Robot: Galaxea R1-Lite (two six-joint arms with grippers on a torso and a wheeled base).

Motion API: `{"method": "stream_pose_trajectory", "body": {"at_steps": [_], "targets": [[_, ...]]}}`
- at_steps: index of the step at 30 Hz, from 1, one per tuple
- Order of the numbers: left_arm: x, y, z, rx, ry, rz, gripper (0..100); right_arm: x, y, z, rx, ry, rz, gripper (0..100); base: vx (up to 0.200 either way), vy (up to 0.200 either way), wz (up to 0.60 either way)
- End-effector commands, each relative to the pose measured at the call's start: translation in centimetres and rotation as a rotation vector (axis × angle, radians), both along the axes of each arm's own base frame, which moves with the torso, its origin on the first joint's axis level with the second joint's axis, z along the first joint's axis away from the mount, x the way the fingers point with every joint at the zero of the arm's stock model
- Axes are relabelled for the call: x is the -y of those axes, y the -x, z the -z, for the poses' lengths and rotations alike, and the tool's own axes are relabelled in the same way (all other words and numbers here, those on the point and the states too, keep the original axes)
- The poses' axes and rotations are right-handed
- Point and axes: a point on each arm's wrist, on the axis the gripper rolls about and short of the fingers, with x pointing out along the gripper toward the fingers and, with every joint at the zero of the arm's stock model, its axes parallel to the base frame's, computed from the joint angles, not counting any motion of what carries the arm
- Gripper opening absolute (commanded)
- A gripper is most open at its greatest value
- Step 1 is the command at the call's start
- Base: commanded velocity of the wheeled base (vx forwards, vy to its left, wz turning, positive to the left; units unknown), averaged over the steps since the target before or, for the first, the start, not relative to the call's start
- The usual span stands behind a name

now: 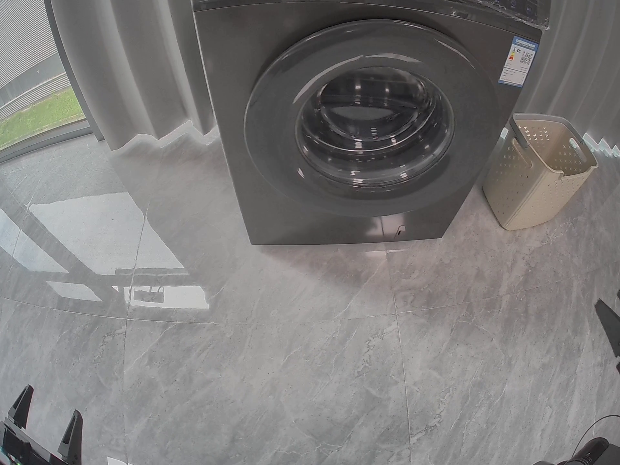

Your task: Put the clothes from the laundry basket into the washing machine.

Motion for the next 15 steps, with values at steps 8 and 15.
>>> {"method": "stream_pose_trajectory", "body": {"at_steps": [8,15], "targets": [[0.0,0.0,0.5,-0.007,-0.004,0.002,100,-4.2,-8.8,-0.6,-0.231,-0.108,-0.228,100,0.000,-0.200,0.00],[0.0,0.0,0.5,-0.007,-0.001,0.003,100,-6.0,-10.5,-2.3,-0.218,-0.110,-0.296,100,0.000,-0.057,0.00]]}}
